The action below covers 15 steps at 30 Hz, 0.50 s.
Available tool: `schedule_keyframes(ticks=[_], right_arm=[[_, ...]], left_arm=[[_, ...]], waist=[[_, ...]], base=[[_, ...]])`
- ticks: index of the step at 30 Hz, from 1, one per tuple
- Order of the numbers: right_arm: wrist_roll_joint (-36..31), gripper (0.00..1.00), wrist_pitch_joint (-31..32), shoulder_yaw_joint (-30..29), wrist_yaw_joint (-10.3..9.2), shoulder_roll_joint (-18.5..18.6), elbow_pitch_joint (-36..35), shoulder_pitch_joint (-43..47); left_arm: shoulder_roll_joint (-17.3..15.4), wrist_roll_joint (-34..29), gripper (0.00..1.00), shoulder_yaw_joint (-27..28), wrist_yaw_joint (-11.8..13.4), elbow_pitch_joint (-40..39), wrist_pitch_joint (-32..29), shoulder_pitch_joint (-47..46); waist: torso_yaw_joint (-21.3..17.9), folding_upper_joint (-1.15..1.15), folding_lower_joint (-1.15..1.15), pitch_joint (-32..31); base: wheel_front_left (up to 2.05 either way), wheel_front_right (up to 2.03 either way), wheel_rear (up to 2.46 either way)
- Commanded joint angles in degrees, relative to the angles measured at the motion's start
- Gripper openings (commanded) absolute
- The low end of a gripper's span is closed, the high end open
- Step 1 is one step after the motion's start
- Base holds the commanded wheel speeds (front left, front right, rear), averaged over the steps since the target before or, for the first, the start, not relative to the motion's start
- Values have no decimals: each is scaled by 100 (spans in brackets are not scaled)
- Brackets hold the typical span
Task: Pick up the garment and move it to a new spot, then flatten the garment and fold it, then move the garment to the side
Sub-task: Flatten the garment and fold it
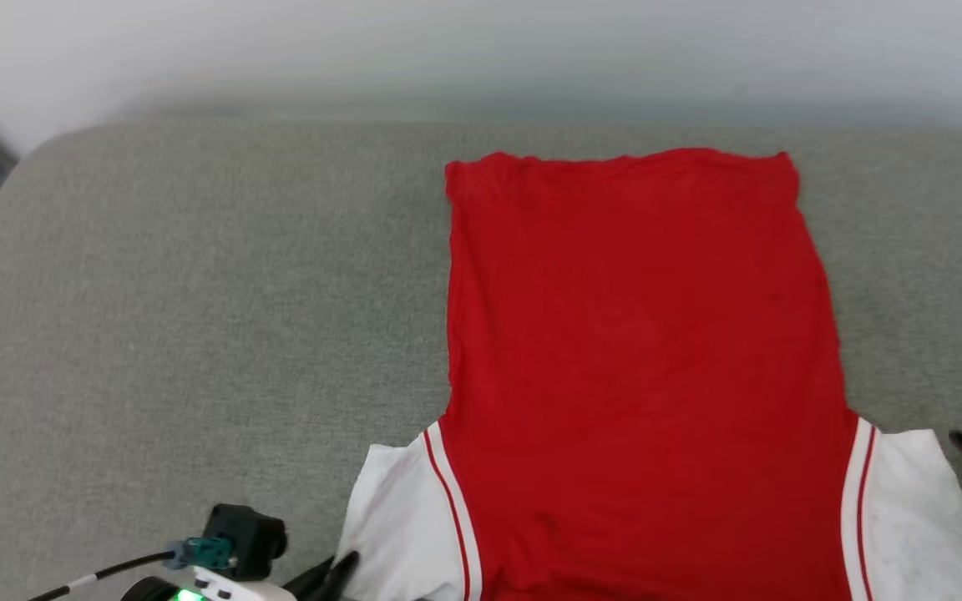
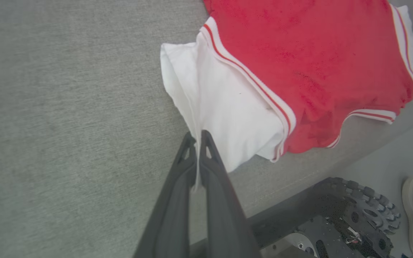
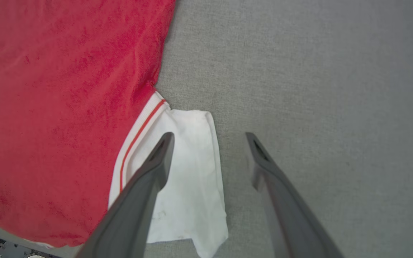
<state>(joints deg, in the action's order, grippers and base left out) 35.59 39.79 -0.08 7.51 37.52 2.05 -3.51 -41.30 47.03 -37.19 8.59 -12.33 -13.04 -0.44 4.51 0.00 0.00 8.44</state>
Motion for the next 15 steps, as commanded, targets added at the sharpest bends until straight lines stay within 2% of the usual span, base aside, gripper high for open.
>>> schedule_keyframes(ticks=[1, 8, 15], right_arm=[[80, 100, 87, -46, -3, 13, -99, -215], [296, 100, 755, -323, -3, 203, -256, -1634], [59, 100, 1535, -263, -3, 478, 232, -3295]], left_arm=[[20, -57, 0, -36, 12, -145, -41, 26], [38, -486, 0, -217, 153, -930, -223, -302], [119, -952, 0, -484, 154, -1560, -452, -630]], waist=[[189, 0, 0, 264], [662, 0, 0, 1129], [1126, 0, 0, 1992]], base=[[0, 0, 0], [0, 0, 0], [0, 0, 0]])
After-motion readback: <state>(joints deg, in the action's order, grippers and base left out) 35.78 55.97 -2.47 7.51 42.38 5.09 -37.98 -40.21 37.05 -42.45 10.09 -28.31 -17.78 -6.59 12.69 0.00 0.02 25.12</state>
